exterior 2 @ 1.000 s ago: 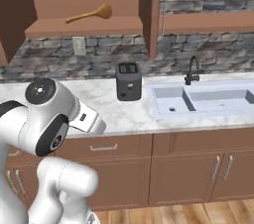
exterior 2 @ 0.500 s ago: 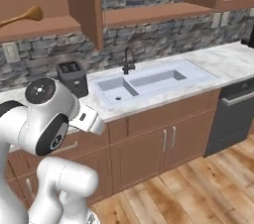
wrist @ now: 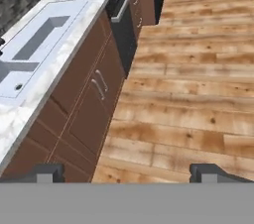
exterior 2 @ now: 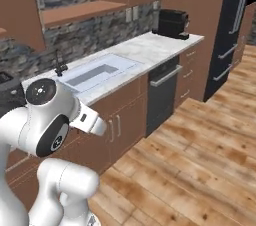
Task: Organize the utensils by type. Pick up the wooden spoons from the counter and place them in the open cabinet. Then pick up the metallic utensils from the counter and place them in the open drawer.
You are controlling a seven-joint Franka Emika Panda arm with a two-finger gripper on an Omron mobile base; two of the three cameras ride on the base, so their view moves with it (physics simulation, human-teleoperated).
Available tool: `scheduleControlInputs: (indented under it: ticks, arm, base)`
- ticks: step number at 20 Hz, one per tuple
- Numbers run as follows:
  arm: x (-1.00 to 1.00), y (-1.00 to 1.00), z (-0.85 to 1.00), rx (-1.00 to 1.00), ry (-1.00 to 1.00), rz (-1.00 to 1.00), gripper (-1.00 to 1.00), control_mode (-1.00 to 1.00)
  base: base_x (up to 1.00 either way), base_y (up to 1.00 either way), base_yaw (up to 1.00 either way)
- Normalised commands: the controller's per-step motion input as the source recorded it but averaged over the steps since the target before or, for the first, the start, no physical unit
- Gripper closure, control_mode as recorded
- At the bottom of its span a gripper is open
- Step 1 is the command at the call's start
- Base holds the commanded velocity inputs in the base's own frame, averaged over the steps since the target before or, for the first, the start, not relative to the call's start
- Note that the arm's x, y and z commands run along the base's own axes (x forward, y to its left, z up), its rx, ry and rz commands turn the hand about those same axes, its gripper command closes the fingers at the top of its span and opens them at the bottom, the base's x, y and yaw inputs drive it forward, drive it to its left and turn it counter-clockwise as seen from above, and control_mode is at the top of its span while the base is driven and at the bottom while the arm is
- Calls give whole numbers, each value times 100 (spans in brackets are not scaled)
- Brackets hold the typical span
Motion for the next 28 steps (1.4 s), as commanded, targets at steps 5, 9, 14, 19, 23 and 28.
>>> scheduleControlInputs:
  ticks: [5, 9, 14, 19, 23, 28]
  arm:
    - [0, 0, 0, 0, 0, 0, -100, 100]
    - [0, 0, 0, 0, 0, 0, -100, 100]
    - [0, 0, 0, 0, 0, 0, -100, 100]
    - [0, 0, 0, 0, 0, 0, -100, 100]
    - [0, 0, 0, 0, 0, 0, -100, 100]
    - [0, 0, 0, 0, 0, 0, -100, 100]
  base:
    - [4, -26, -71]
    - [11, -31, -68]
    - [25, -14, -67]
    - [46, 0, -59]
    - [70, 13, -52]
    - [69, 46, -45]
